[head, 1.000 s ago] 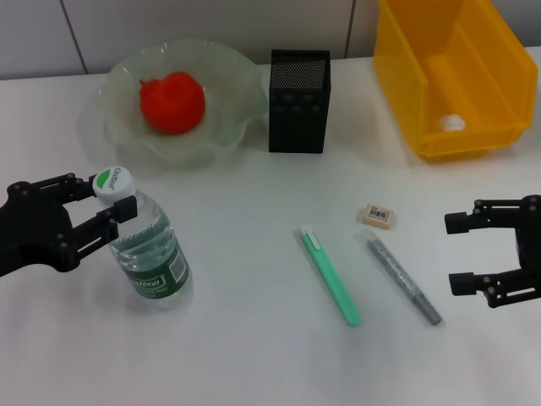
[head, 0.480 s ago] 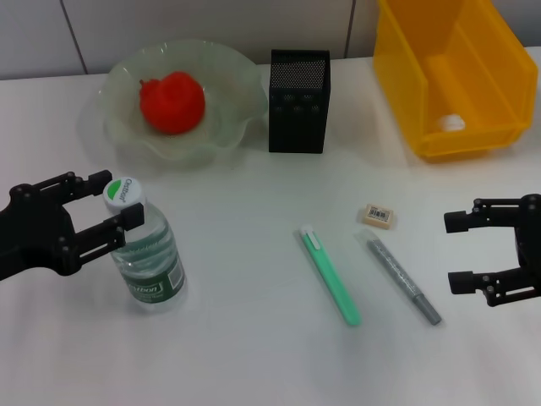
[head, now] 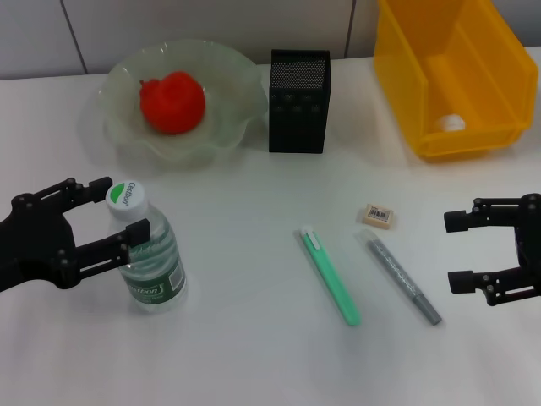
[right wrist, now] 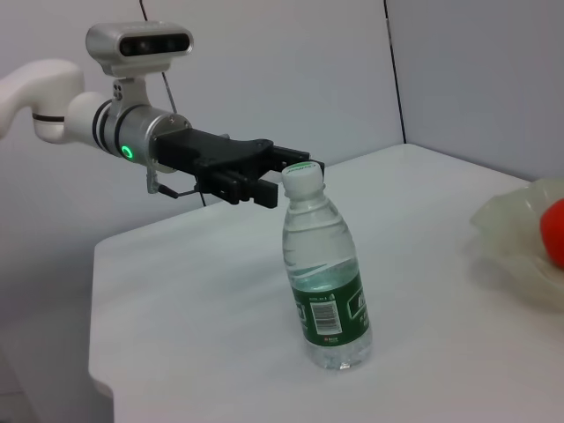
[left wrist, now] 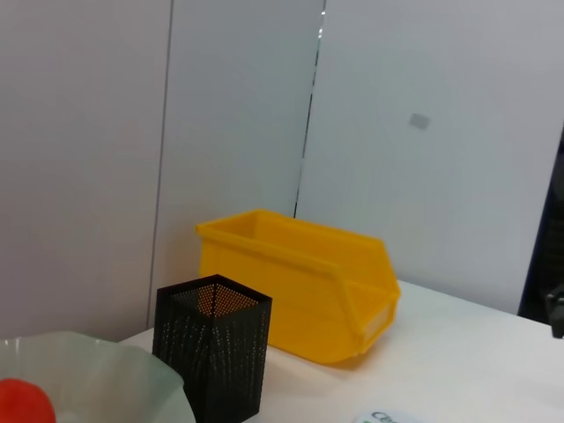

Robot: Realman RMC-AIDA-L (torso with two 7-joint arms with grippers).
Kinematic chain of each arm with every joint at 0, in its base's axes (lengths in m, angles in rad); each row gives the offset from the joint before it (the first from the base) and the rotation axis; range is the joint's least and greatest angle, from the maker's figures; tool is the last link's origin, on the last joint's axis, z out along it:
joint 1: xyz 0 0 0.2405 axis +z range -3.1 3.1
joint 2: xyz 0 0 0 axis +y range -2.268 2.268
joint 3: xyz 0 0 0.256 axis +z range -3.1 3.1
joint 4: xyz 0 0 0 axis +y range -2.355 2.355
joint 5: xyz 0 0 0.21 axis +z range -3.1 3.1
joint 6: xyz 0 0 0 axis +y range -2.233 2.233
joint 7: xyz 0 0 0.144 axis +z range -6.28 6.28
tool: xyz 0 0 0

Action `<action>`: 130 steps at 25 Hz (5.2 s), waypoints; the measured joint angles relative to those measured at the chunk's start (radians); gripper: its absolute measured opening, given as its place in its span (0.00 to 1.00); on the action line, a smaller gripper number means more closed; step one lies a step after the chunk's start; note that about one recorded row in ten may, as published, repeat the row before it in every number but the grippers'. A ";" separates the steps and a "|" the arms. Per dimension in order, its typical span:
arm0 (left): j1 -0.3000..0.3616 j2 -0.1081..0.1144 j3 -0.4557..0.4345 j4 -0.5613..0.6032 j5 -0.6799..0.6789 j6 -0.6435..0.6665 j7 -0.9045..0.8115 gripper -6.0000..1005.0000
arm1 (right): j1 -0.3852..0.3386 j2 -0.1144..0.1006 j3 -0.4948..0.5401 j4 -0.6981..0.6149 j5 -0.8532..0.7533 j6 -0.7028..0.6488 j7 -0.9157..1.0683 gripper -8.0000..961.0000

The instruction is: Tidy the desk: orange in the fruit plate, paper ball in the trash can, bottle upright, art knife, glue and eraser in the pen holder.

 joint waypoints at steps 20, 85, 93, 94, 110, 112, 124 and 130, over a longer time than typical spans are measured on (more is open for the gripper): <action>-0.006 0.004 -0.444 -0.183 0.147 0.488 0.176 0.78 | 0.006 -0.007 0.013 -0.009 0.035 -0.008 0.029 0.83; -0.140 0.001 -0.453 -0.438 0.380 0.429 0.469 0.78 | 0.698 0.077 -0.835 0.204 -0.429 0.487 1.397 0.82; -0.142 0.000 -0.452 -0.439 0.380 0.424 0.470 0.78 | 0.679 0.078 -0.987 0.221 -0.381 0.576 1.479 0.82; -0.142 -0.001 -0.452 -0.441 0.379 0.424 0.470 0.78 | 0.677 0.078 -0.999 0.221 -0.372 0.583 1.482 0.82; -0.148 -0.002 -0.452 -0.465 0.380 0.424 0.474 0.78 | 0.651 0.078 -1.064 0.226 -0.348 0.641 1.511 0.82; -0.148 -0.002 -0.452 -0.466 0.380 0.424 0.474 0.78 | 0.649 0.078 -1.065 0.229 -0.348 0.646 1.511 0.82; -0.152 -0.004 -0.452 -0.469 0.381 0.426 0.473 0.78 | 0.653 0.078 -1.087 0.250 -0.348 0.666 1.511 0.82; -0.155 -0.004 -0.452 -0.476 0.380 0.425 0.474 0.78 | 0.657 0.078 -1.087 0.254 -0.348 0.666 1.511 0.73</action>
